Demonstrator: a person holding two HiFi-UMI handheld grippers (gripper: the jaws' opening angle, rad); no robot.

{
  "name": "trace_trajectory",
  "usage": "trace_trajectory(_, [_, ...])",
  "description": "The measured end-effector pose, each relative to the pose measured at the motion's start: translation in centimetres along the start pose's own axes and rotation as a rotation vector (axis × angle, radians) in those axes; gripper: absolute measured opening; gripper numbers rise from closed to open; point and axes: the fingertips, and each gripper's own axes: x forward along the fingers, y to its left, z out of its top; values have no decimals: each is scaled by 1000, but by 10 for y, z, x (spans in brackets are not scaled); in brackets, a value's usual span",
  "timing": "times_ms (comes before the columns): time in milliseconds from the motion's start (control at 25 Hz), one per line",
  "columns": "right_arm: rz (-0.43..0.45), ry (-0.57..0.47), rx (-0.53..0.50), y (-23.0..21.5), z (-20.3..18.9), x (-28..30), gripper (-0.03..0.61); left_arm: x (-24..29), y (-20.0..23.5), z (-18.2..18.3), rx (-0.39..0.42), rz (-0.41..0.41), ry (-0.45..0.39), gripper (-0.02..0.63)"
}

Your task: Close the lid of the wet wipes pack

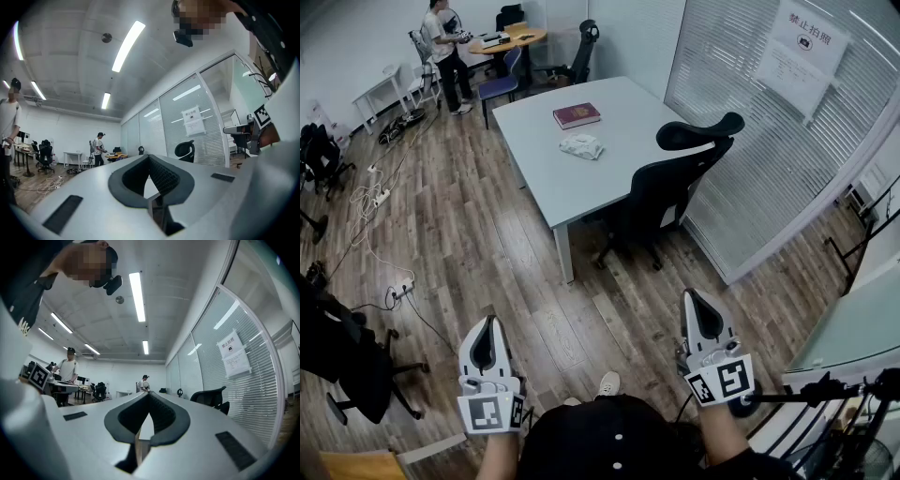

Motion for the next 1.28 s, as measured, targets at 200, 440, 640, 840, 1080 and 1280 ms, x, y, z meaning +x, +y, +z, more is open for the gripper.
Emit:
trace_trajectory(200, [2,-5,-1,-1,1,1,28,2,-5,3,-4,-17,-15,15])
trace_trajectory(440, [6,4,-16,1,-1,0,28,3,-7,3,7,-24,-10,17])
trace_trajectory(640, [6,-46,-1,1,7,-3,28,3,-10,2,7,-25,-3,17])
trace_trajectory(840, [19,-34,6,1,5,1,31,6,-12,2,8,-26,0,17])
trace_trajectory(1080, [1,-40,10,-8,4,3,109,9,-16,1,14,-25,7,15])
trace_trajectory(1280, [-30,-39,51,-25,0,10,295,15,-20,0,19,-16,12,17])
